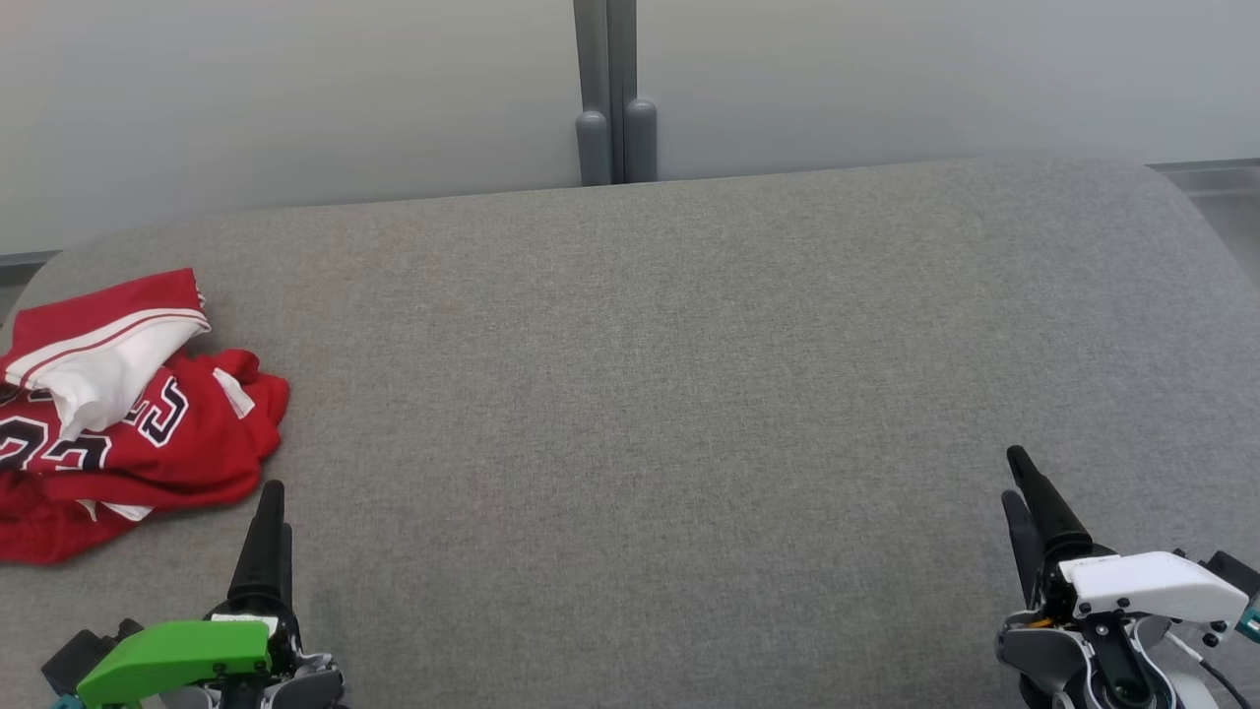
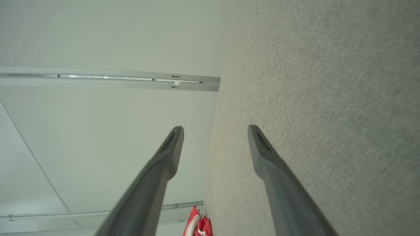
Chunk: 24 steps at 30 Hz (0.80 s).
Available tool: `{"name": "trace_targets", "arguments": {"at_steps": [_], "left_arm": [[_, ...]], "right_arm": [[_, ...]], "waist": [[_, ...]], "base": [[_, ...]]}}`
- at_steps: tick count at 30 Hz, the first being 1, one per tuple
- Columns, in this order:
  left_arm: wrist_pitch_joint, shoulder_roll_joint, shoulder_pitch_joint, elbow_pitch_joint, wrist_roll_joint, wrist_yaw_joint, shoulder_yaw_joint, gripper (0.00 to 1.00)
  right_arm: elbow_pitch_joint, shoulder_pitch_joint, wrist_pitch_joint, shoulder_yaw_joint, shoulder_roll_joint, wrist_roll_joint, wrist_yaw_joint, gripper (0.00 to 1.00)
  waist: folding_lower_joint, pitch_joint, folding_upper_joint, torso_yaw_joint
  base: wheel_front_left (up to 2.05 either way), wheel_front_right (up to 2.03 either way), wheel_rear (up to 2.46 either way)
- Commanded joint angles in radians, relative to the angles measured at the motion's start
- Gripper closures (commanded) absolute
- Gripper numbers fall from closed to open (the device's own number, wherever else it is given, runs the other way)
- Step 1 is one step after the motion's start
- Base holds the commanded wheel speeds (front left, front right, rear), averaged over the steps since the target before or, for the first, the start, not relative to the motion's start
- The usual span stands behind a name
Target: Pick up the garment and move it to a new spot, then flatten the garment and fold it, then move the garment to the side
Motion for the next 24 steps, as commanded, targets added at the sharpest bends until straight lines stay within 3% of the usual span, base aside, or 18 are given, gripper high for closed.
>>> {"name": "trace_targets", "arguments": {"at_steps": [1,13,24], "left_arm": [[-0.015,0.01,-0.026,-0.014,0.069,0.0,-0.001,0.0],[-0.068,0.011,-0.023,-0.019,0.362,0.024,-0.022,0.0],[-0.108,0.014,-0.023,-0.012,0.538,0.031,-0.041,0.0]], "right_arm": [[-0.023,-0.02,-0.016,0.008,-0.016,-0.058,0.0,0.0],[-0.027,-0.015,-0.068,0.025,-0.025,-0.332,0.0,0.0],[-0.03,-0.015,-0.107,0.046,-0.031,-0.501,0.0,0.0]], "waist": [[0.0,0.001,0.0,0.0],[0.0,0.002,0.0,-0.001],[0.0,0.003,0.0,-0.001]], "base": [[0.0,0.0,0.0],[0.0,0.0,0.0],[0.0,0.0,0.0]]}}
